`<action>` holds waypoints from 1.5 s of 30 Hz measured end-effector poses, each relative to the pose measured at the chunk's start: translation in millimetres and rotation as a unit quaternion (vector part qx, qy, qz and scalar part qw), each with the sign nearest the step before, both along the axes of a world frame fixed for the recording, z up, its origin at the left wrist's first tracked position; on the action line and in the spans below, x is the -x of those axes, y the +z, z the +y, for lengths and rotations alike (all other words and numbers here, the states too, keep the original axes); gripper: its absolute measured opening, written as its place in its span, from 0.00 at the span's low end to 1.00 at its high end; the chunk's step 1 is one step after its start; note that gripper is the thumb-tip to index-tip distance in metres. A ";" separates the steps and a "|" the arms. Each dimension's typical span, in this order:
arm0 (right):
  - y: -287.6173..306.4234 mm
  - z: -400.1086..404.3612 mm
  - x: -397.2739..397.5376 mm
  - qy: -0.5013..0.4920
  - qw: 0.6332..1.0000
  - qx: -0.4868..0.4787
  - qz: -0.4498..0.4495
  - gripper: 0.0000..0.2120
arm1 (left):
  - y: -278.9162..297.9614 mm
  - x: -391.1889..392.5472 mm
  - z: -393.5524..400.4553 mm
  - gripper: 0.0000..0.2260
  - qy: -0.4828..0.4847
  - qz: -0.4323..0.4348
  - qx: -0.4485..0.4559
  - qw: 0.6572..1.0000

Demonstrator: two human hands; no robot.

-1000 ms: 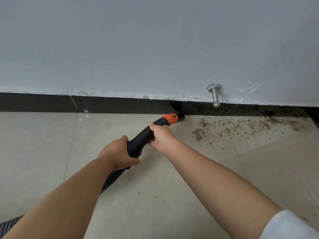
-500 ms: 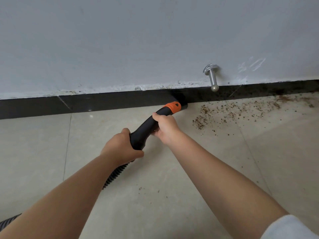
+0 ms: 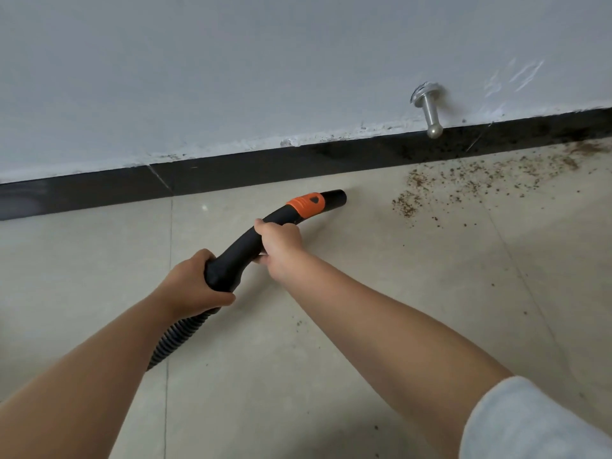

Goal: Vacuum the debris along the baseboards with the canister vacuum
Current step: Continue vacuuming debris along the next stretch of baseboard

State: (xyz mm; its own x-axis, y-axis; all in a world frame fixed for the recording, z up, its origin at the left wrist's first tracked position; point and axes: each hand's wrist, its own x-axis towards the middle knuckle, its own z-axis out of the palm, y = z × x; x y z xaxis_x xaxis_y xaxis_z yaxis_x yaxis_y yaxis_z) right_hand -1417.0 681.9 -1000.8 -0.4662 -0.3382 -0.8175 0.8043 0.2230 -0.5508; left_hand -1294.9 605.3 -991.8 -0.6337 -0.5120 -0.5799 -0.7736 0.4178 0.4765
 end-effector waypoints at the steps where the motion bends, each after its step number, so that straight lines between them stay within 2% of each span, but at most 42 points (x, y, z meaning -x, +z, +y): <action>1: 0.3 -1.3 -1.5 -0.002 1.000 0.001 -0.001 0.24 | 0.5 -1.3 -1.7 0.19 -0.002 -0.002 0.002 1.000; 13: -3.5 64.6 37.9 -0.099 0.995 0.002 0.000 0.25 | 4.4 51.4 38.0 0.18 -0.136 0.012 -0.021 0.990; 17: -6.2 70.6 25.3 -0.111 0.994 0.000 -0.009 0.25 | 0.6 42.5 37.2 0.19 -0.138 -0.002 -0.042 0.990; 27: -3.7 78.4 3.7 -0.152 0.987 0.048 -0.034 0.24 | 12.3 33.2 31.9 0.18 -0.189 -0.032 0.000 0.981; 36: 2.9 125.8 36.7 -0.184 0.982 0.045 0.008 0.18 | 9.7 72.1 78.3 0.18 -0.221 -0.007 -0.015 0.975; 45: 2.8 142.8 58.9 -0.161 0.985 0.022 0.054 0.18 | -0.7 88.1 113.1 0.20 -0.191 0.010 0.004 0.982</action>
State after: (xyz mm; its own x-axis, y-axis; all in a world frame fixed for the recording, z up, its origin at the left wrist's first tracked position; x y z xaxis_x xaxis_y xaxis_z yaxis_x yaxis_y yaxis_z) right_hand -1475.9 824.8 -998.0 -0.6393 -0.1914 -0.7448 0.7650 -0.0603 -0.6412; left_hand -1383.1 718.4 -992.6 -0.7915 -0.2392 -0.5624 -0.5505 0.6787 0.4862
